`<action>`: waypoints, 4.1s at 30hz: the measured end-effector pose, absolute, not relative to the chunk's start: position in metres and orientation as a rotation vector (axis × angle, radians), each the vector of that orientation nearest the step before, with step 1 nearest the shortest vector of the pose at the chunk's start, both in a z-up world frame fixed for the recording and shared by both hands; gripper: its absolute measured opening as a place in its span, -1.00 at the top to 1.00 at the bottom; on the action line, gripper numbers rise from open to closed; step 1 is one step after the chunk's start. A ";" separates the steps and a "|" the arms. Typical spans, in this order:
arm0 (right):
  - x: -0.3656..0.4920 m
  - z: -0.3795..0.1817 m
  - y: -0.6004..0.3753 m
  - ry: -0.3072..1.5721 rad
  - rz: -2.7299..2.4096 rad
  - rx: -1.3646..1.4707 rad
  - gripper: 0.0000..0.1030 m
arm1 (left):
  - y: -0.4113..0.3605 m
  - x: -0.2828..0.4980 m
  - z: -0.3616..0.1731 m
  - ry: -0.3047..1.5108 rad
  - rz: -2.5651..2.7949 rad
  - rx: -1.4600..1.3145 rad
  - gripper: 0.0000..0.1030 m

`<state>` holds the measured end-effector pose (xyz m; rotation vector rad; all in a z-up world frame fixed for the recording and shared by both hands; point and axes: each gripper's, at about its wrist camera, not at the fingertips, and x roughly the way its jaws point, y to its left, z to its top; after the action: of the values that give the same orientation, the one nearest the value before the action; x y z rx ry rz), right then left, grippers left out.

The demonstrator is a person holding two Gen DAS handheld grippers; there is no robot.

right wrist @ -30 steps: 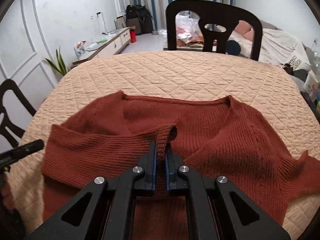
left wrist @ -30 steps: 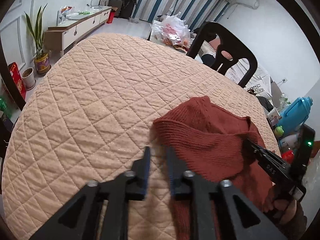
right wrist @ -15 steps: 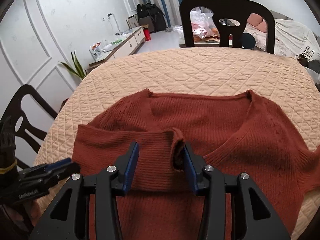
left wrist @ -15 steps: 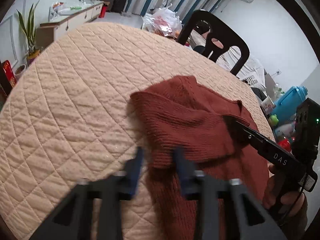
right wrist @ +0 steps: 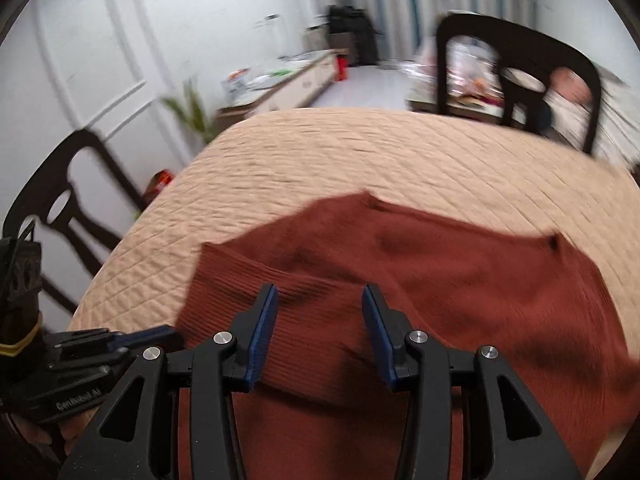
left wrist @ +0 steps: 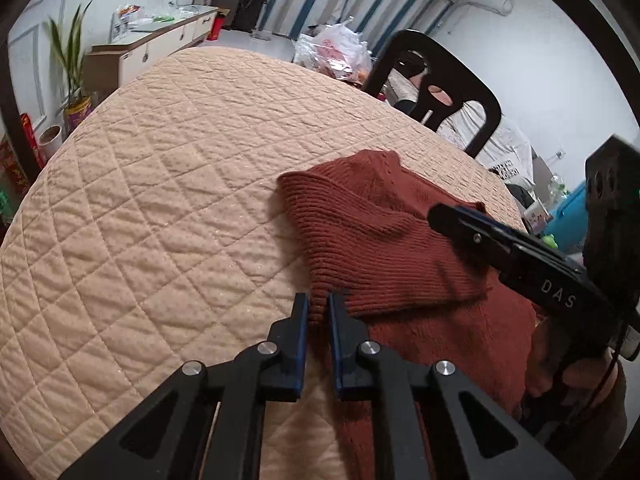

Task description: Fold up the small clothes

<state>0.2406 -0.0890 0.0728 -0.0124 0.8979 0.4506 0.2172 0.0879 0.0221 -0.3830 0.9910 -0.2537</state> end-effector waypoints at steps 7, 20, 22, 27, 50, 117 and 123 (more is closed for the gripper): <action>0.250 0.058 -0.037 0.929 0.552 -0.147 0.13 | 0.085 0.211 0.024 0.985 -0.239 -0.346 0.77; 0.232 0.076 -0.073 0.892 0.555 -0.086 0.13 | 0.089 0.197 0.038 0.962 -0.241 -0.327 0.15; 0.222 0.083 -0.093 0.878 0.514 -0.078 0.13 | 0.088 0.190 0.045 0.940 -0.248 -0.315 0.00; 0.189 0.091 -0.151 0.867 0.390 -0.002 0.13 | 0.075 0.180 0.058 0.914 -0.285 -0.292 -0.26; 0.088 0.066 -0.298 0.908 -0.003 0.154 0.05 | -0.032 0.150 0.070 0.975 -0.435 -0.165 -0.55; 0.108 0.067 -0.501 0.827 -0.334 0.464 0.87 | -0.205 0.224 0.030 1.074 -0.634 -0.030 -0.64; 0.107 0.081 -0.493 0.760 -0.283 0.472 0.87 | -0.202 0.228 0.032 1.094 -0.644 -0.061 -0.64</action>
<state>0.1073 -0.4930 0.0811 0.4721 0.7599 -0.2831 0.2284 -0.2022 0.0315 -0.0607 1.0937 -0.6445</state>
